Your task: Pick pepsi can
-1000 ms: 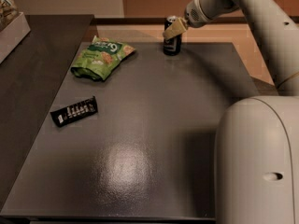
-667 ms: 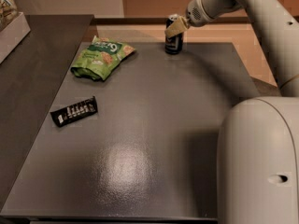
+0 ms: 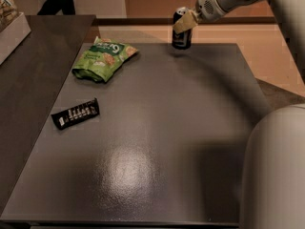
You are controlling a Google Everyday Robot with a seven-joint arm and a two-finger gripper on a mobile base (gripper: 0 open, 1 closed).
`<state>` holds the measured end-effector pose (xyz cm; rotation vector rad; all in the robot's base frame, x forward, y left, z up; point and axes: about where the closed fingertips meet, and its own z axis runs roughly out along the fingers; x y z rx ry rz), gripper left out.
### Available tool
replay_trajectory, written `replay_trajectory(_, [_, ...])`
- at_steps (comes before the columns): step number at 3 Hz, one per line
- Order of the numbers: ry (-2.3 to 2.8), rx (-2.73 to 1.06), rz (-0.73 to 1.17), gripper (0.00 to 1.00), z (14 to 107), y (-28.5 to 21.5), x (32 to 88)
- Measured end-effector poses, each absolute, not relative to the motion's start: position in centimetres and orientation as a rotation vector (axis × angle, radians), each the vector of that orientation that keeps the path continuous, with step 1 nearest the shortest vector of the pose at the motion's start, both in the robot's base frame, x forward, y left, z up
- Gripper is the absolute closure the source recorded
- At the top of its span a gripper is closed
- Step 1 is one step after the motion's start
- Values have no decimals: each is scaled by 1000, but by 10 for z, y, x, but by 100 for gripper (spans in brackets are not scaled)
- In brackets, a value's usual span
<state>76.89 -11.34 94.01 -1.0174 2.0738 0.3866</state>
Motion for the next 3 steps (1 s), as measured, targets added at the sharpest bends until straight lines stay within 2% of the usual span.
replay_trajectory(3, [1964, -1183, 384, 100, 1008, -116, 700])
